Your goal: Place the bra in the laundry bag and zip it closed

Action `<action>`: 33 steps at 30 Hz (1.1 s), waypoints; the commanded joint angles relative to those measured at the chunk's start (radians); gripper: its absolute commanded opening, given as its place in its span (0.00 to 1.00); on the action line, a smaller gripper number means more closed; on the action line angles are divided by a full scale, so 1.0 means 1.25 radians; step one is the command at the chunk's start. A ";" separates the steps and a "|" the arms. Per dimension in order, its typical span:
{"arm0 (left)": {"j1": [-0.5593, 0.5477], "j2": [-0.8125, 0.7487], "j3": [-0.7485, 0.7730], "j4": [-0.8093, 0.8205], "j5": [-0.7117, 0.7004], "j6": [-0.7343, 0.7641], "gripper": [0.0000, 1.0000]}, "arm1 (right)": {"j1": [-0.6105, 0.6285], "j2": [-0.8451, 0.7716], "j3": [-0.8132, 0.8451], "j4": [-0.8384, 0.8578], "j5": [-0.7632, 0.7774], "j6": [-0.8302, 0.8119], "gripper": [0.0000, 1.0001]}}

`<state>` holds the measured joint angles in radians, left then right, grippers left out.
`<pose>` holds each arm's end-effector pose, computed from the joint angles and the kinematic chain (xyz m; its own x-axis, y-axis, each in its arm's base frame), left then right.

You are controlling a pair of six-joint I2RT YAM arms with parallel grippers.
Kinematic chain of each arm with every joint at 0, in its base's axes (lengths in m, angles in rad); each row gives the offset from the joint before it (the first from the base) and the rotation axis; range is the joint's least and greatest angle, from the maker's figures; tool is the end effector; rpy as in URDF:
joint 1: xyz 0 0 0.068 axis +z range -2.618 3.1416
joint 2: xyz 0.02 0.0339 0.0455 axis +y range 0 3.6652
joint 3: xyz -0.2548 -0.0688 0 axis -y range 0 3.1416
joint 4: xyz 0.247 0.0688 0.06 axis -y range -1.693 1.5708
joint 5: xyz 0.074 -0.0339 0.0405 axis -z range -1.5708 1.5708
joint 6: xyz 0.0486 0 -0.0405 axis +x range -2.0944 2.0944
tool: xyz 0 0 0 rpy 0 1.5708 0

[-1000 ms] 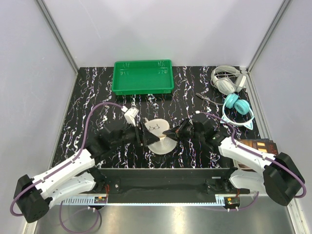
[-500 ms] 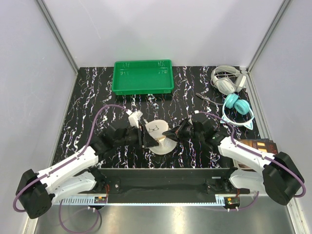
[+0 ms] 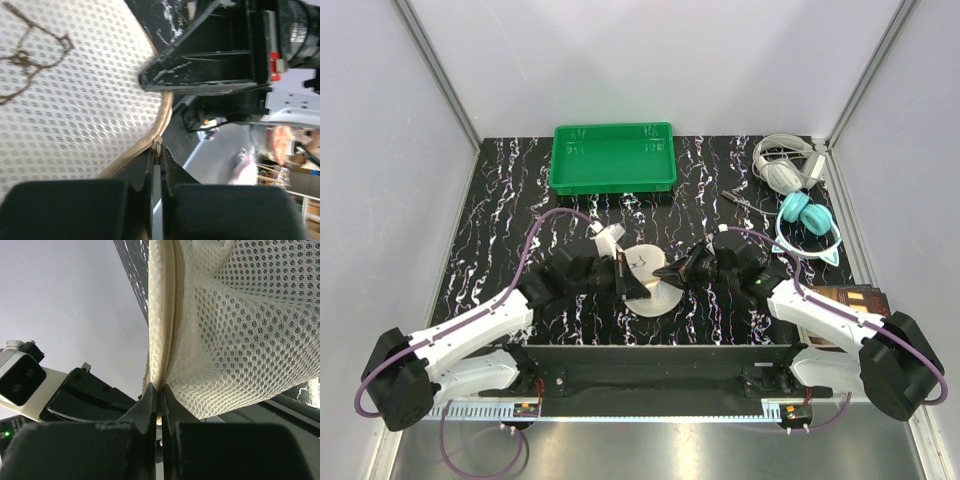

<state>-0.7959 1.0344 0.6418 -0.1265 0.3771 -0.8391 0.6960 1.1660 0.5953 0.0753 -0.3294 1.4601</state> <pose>0.1582 -0.1872 0.2343 -0.8926 -0.0772 -0.4442 0.3350 0.5457 -0.7681 0.1937 0.1823 0.2077 -0.8603 0.5067 0.0556 0.2714 0.3630 0.8914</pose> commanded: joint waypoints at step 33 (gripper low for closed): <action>-0.003 0.122 0.109 0.162 0.068 0.075 0.00 | -0.160 -0.023 0.339 -0.712 0.155 -0.611 0.85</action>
<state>-0.7738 1.1606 0.7383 -0.0212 0.4343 -0.7353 0.4980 1.2774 1.0245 -0.6468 -0.2768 0.7223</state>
